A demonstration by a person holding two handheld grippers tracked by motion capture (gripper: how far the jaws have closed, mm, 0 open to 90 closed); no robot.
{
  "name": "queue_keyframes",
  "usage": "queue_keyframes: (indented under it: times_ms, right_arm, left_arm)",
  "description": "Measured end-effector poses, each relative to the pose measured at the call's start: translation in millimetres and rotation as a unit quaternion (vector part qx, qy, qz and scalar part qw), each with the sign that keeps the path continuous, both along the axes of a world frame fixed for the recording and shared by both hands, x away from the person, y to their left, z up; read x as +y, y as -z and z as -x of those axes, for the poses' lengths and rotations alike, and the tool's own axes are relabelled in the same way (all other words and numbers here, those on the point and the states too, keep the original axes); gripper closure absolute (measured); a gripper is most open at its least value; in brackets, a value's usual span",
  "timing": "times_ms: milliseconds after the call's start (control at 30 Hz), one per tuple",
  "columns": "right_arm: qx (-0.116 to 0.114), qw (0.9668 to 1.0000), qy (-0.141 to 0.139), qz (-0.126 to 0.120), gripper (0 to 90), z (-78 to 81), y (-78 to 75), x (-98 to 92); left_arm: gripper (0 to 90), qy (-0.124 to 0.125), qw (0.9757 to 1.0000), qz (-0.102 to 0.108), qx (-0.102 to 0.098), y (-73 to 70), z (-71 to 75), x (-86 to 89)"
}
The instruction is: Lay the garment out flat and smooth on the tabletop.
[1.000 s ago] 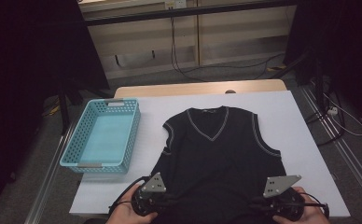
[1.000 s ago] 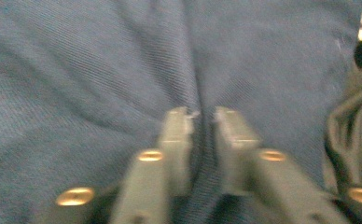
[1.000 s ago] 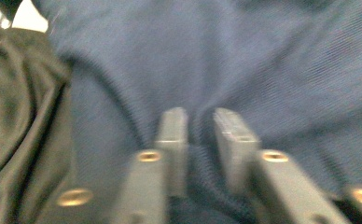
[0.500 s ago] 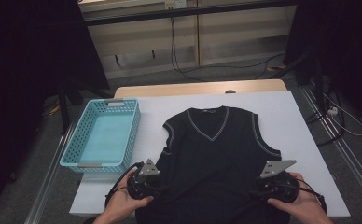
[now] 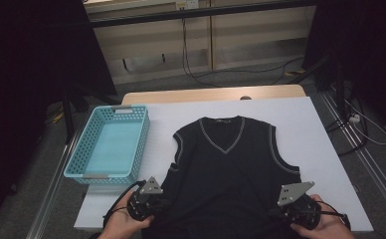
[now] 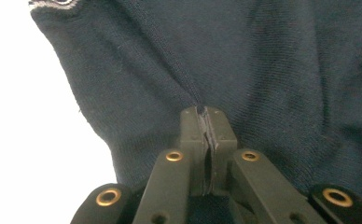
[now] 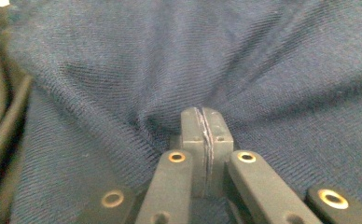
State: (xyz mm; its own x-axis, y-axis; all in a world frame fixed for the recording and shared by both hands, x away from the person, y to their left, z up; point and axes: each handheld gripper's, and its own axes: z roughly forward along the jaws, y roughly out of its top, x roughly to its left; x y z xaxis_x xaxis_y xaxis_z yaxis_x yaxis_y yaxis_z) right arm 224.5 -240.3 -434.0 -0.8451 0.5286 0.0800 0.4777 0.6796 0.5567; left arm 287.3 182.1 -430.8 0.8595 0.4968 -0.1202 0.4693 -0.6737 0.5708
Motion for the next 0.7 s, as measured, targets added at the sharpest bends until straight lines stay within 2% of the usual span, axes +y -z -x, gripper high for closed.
queue_keyframes:
  times_ms: [67, 100, 133, 167, 233, 267, 333, 433, 533, 567, 633, 700]
  right_arm:
    - [-0.006, 1.0000, -0.005, 0.002, 87.9, 4.6, -0.5, 0.9]
    - [-0.010, 0.9999, -0.002, 0.000, 83.3, 5.2, -0.7, 0.4]
    - [-0.016, 0.9999, 0.002, -0.006, 75.6, 4.6, -1.3, -1.1]
    - [-0.023, 0.9996, 0.013, -0.011, 66.5, 3.2, -2.8, -2.9]
    - [-0.039, 0.9981, 0.038, -0.029, 62.6, -1.3, -6.7, -8.2]
    - [-0.049, 0.9968, 0.051, -0.038, 59.8, -4.0, -8.6, -11.5]
    - [-0.064, 0.9939, 0.078, -0.045, 58.6, -10.5, -11.5, -18.0]
    - [-0.084, 0.9893, 0.111, -0.043, 57.9, -21.3, -13.8, -27.9]
    - [-0.098, 0.9838, 0.147, -0.029, 57.2, -31.5, -13.7, -38.5]
    - [-0.100, 0.9817, 0.160, -0.025, 57.0, -34.8, -13.3, -42.3]
    - [-0.099, 0.9796, 0.174, -0.022, 56.9, -42.3, -11.8, -49.5]
    - [-0.100, 0.9764, 0.191, -0.015, 55.3, -49.0, -10.2, -55.0]
  left_arm:
    - [87.3, 0.000, 1.0000, 0.003, -0.001, -1.1, 2.6, 1.1]
    - [85.8, -0.007, 0.9999, 0.014, 0.000, -2.0, 1.3, 2.3]
    - [81.2, -0.013, 0.9997, 0.022, 0.000, -3.3, 0.3, 3.0]
    - [77.2, -0.013, 0.9997, 0.021, -0.008, -5.3, -1.5, 4.4]
    - [63.6, -0.037, 0.9986, 0.028, -0.027, -8.6, -6.3, 6.9]
    - [57.1, -0.044, 0.9981, 0.034, -0.028, -9.4, -9.2, 8.0]
    - [57.5, -0.051, 0.9971, 0.023, -0.051, -9.0, -18.1, 9.1]
    - [59.7, -0.062, 0.9965, 0.015, -0.054, -3.0, -30.3, 7.0]
    - [60.7, -0.067, 0.9960, 0.002, -0.059, -1.1, -38.8, 2.1]
    - [60.7, -0.069, 0.9959, -0.005, -0.058, 0.1, -41.4, -0.5]
    - [61.0, -0.082, 0.9946, -0.024, -0.059, 3.8, -46.3, -6.5]
    - [57.1, -0.082, 0.9948, -0.025, -0.055, 5.8, -49.4, -10.9]
